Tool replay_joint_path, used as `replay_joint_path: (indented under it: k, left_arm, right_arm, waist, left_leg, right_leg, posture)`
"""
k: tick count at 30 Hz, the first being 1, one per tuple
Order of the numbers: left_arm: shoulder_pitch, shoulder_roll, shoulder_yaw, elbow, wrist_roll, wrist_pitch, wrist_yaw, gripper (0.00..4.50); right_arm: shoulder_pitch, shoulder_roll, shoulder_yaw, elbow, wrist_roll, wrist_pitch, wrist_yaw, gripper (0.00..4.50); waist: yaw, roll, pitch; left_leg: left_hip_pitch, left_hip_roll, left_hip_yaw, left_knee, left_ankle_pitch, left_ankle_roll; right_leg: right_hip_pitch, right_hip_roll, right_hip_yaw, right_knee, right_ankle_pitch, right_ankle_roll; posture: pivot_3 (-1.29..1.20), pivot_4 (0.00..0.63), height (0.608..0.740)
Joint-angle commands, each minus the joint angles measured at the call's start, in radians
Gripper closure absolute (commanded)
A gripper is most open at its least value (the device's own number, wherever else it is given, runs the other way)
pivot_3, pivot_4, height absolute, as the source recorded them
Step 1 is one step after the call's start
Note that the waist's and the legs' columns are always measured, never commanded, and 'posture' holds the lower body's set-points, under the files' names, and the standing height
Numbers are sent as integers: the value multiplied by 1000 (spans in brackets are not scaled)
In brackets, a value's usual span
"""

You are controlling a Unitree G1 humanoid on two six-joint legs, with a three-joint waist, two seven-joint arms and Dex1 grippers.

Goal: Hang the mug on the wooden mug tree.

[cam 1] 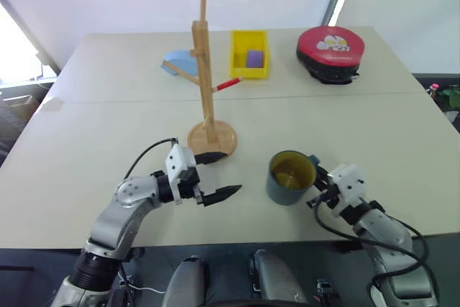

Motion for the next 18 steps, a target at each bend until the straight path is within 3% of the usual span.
replay_joint_path:
  k: [1,7,18]
  left_arm:
    - [0,25,82,18,-16,-36,-4,0]
    - [-43,29,158,42,-50,-31,13,0]
    - [-49,61,263,-16,-165,56,32,0]
  right_arm:
    - [-203,-65,10,-82,20,61,61,4471]
    - [-513,-124,41,79,56,80,196,4471]
    - [-791,-91,109,393,15,-38,320,4471]
  waist:
    - [4,-1,1]
    - [13,-3,1]
    - [4,-3,2]
  left_leg:
    - [-1,0,-1,2,0,0]
    - [-3,-1,-3,5,0,0]
    - [-3,-1,-2,5,-1,2]
  right_leg:
    - [0,0,-1,0,0,0]
    - [2,-2,-3,0,0,0]
    - [0,-4,-3,0,0,0]
  posture:
    - [0,150,740]
    - [0,150,740]
    - [0,150,740]
